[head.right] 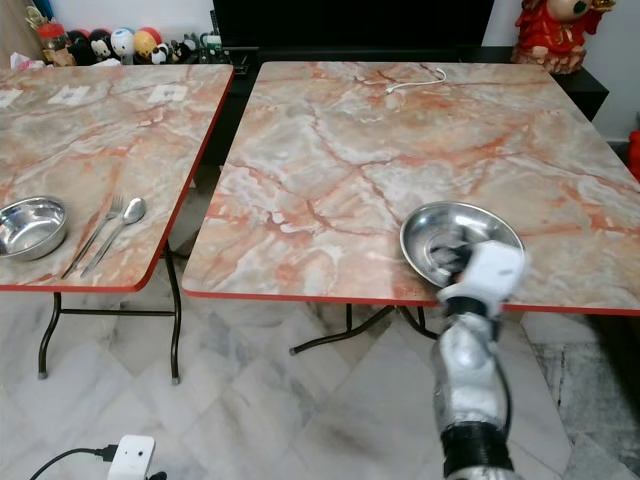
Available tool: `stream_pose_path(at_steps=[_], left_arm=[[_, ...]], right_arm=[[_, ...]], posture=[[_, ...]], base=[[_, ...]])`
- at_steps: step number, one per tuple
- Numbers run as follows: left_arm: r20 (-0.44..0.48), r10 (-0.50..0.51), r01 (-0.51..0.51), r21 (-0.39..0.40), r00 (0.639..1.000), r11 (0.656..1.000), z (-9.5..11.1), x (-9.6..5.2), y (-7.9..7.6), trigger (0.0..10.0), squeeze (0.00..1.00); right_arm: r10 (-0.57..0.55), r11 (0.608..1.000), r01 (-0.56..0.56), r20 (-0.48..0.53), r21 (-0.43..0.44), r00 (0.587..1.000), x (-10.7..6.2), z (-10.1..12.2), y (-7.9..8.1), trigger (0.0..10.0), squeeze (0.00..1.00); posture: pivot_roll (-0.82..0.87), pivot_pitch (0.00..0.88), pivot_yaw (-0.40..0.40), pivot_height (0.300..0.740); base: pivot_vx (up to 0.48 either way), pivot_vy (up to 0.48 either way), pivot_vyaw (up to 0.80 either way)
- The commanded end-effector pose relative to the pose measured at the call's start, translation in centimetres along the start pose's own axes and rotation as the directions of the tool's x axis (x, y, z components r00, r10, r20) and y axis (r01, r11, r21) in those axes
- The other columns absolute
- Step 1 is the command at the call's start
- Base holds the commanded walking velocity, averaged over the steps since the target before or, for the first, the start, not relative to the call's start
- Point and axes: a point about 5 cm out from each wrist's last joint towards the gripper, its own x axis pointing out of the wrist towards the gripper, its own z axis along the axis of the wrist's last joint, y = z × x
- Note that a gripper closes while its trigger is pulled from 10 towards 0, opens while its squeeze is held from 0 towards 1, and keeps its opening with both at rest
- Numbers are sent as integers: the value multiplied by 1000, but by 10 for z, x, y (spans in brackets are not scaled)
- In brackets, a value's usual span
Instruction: Setting the table
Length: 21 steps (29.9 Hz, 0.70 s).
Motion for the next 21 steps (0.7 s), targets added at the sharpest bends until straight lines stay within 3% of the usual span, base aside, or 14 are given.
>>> stream_pose_path(at_steps=[1,8,21], left_arm=[[-30,14,-14,-19,999,1000,-9,-2,2,10000,0],[-36,21,-22,-29,999,999,-9,-2,3,10000,0],[-37,27,-29,-35,999,999,-9,-2,3,10000,0]], right_arm=[[45,999,-44,38,-24,998,1,9,-1,10000,0],[92,995,-90,49,-45,995,-4,9,3,10000,0],[96,995,-95,45,-21,994,-3,10,9,10000,0]], posture=[[-55,80,5,740],[-55,77,6,740],[-43,81,-1,740]], base=[[0,0,0],[0,0,0],[0,456,0]])
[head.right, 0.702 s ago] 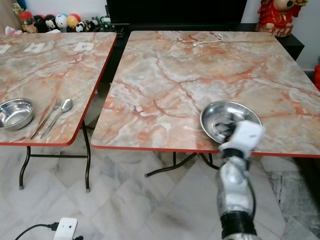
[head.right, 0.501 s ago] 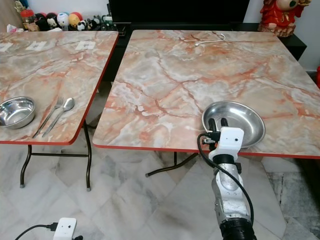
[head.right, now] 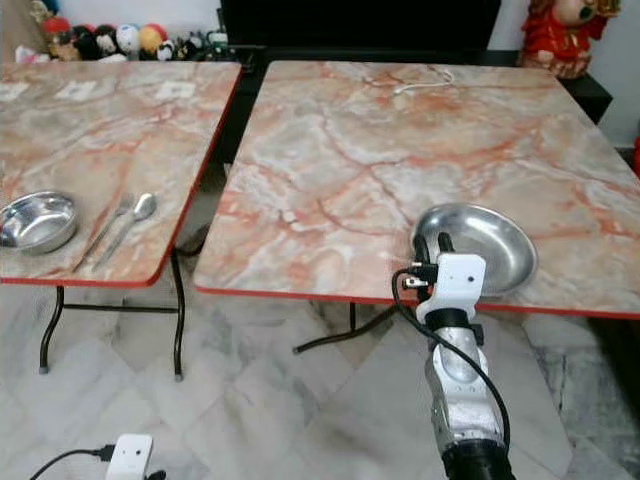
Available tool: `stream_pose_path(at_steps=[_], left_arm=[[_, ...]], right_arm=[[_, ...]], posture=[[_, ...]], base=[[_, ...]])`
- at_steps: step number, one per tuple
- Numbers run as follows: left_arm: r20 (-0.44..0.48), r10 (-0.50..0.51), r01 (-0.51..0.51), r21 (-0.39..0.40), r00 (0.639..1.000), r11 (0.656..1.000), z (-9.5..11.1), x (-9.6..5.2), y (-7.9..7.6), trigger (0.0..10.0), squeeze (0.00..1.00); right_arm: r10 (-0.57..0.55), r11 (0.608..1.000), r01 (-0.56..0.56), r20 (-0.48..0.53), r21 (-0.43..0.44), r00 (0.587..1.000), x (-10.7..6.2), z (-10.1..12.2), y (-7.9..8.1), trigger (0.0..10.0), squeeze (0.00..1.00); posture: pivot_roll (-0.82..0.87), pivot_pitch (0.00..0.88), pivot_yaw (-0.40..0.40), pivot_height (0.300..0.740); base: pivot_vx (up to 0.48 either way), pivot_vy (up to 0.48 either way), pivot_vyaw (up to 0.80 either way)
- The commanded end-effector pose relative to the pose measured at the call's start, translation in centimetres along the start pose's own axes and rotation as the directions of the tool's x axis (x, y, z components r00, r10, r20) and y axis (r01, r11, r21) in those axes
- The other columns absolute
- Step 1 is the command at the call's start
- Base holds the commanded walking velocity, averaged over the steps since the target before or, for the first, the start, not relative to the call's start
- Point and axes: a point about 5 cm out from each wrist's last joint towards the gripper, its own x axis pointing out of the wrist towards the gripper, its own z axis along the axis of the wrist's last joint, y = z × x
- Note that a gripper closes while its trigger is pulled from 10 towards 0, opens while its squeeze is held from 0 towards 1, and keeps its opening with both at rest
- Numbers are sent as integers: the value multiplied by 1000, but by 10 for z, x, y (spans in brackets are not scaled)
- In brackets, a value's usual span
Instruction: Setting the table
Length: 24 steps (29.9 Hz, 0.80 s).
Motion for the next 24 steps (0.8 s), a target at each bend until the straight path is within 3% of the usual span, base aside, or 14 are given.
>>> stream_pose_path(at_steps=[1,24], left_arm=[[-36,24,-24,-7,999,1000,-9,-2,5,10000,0],[-40,39,-40,-22,998,999,-11,-3,6,10000,0]], right_arm=[[5,1000,-5,17,19,1000,1,5,4,10000,0],[19,999,-21,46,45,999,16,13,15,10000,0]], posture=[[-43,81,-1,740],[-23,71,-12,740]], base=[[0,480,0],[0,480,0]])
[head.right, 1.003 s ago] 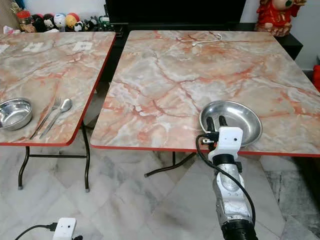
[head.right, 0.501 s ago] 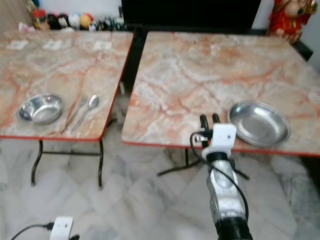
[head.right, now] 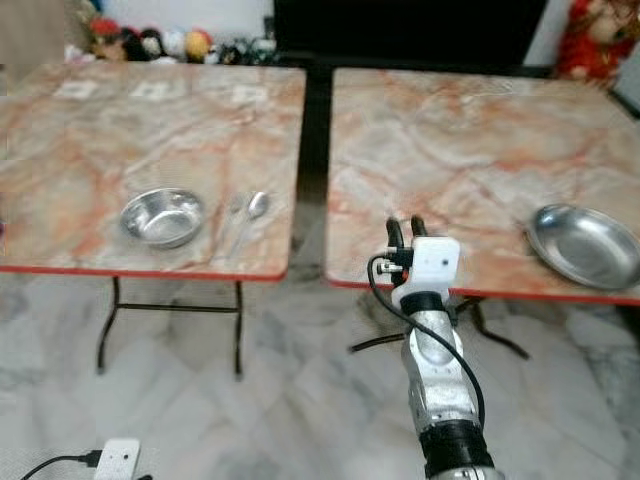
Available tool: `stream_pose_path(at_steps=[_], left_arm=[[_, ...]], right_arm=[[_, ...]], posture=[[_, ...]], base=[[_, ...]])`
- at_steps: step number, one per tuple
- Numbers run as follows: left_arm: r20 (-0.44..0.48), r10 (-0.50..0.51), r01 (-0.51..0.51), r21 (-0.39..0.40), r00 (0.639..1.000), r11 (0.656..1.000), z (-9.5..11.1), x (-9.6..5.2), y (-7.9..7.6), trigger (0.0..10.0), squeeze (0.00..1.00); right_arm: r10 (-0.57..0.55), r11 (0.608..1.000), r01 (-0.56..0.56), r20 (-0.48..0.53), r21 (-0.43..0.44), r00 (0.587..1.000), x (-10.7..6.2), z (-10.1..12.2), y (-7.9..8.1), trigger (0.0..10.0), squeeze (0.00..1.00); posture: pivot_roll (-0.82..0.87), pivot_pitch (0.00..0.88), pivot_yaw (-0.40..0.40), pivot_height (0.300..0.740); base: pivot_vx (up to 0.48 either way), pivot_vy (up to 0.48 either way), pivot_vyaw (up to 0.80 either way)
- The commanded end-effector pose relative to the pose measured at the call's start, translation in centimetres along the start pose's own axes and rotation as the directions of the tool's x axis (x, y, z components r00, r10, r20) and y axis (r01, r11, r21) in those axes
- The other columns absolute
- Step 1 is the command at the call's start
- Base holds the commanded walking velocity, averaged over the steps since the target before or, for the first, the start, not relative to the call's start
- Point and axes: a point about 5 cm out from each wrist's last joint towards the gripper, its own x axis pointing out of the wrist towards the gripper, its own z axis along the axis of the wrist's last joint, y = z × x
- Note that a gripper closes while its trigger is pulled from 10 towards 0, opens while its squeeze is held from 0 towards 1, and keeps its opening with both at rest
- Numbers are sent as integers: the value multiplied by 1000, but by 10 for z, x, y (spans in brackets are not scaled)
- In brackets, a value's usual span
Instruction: Setting the table
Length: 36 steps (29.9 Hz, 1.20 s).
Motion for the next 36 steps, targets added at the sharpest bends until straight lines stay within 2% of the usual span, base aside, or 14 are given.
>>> stream_pose_path(at_steps=[1,16,36], left_arm=[[-24,-6,6,-15,1000,1000,-5,-1,-4,10000,0],[-17,-1,0,-20,1000,1000,-5,-1,-3,10000,0],[20,-22,23,-13,1000,1000,2,0,-8,10000,0]], right_arm=[[-33,999,33,-27,-1,999,-4,-6,-9,10000,0],[-36,999,36,-24,-4,999,-2,-6,-8,10000,0],[-76,997,77,-38,22,996,-1,-9,-11,10000,0]], posture=[[-21,72,-12,740],[-17,82,-14,740],[-15,83,-16,740]], base=[[0,480,0],[0,473,0],[0,0,0]])
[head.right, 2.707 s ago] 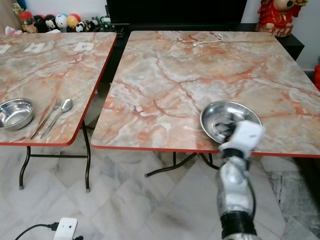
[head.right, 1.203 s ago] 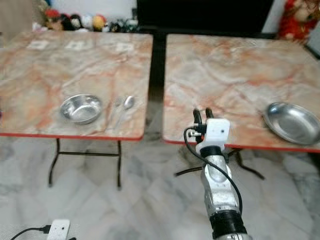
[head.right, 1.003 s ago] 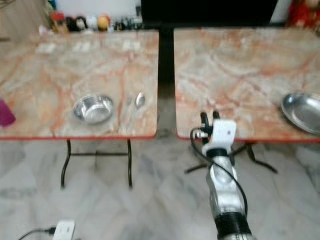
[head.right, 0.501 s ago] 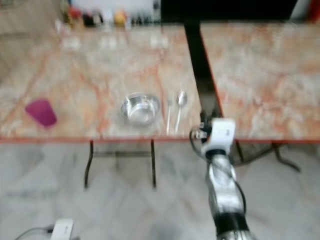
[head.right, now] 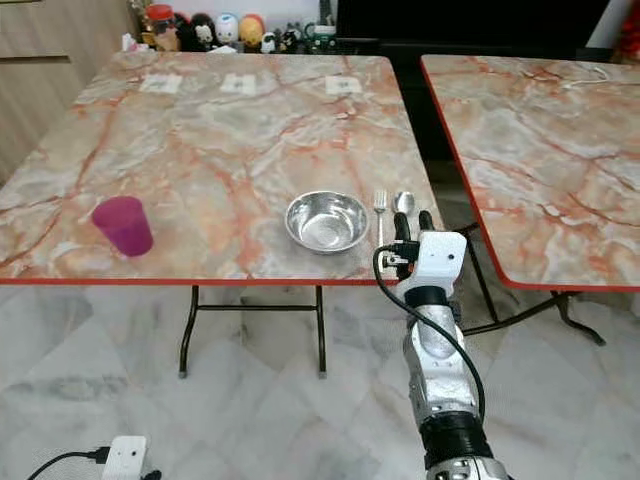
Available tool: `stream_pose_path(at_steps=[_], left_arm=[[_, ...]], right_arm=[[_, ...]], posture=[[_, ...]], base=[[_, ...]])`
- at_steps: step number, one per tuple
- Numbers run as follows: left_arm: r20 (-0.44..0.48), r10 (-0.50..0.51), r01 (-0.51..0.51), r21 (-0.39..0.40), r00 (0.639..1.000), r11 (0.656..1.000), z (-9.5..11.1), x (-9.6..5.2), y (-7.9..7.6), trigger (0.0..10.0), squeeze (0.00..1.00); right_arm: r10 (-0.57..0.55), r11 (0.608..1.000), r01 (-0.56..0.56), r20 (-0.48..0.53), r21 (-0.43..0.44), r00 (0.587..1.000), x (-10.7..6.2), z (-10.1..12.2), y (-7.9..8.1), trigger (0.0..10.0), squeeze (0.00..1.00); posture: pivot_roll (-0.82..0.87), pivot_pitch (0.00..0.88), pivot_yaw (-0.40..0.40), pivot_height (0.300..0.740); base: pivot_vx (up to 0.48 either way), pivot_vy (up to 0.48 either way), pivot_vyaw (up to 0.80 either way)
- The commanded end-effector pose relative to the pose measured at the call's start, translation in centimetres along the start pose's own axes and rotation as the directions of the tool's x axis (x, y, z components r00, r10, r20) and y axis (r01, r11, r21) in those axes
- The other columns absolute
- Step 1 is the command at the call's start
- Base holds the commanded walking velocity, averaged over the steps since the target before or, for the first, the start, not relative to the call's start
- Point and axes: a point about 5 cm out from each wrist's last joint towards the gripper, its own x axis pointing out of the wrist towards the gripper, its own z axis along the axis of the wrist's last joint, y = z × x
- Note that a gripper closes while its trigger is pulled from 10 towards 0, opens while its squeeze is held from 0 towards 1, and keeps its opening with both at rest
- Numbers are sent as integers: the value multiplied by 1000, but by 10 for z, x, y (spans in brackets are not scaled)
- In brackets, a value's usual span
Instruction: Setting the table
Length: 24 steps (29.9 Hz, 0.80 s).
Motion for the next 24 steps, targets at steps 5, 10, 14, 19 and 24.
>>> stream_pose_path(at_steps=[5,10,14,19,24], left_arm=[[-5,-6,6,-7,1000,1000,-3,-1,-2,10000,0],[2,-8,8,-6,1000,1000,-2,-1,-2,10000,0],[7,-9,9,-5,1000,1000,-1,-1,-3,10000,0],[11,-13,13,-5,1000,1000,-1,-1,-4,10000,0],[18,-14,14,-6,1000,1000,1,0,-5,10000,0]], right_arm=[[-7,1000,7,-22,-7,1000,-2,-5,-4,10000,0],[0,1000,0,-13,-23,1000,-2,-3,-3,10000,0],[0,1000,0,-14,-16,1000,-3,-4,-2,10000,0],[-5,1000,5,-19,-4,1000,-4,-5,-3,10000,0],[-11,1000,11,-20,-2,1000,-2,-4,-3,10000,0]], posture=[[-15,86,-14,740],[-17,88,-12,740],[-17,86,-13,740],[-17,84,-14,740],[-17,80,-16,740]], base=[[0,0,0],[272,0,228],[287,0,373],[303,0,0],[304,0,0]])
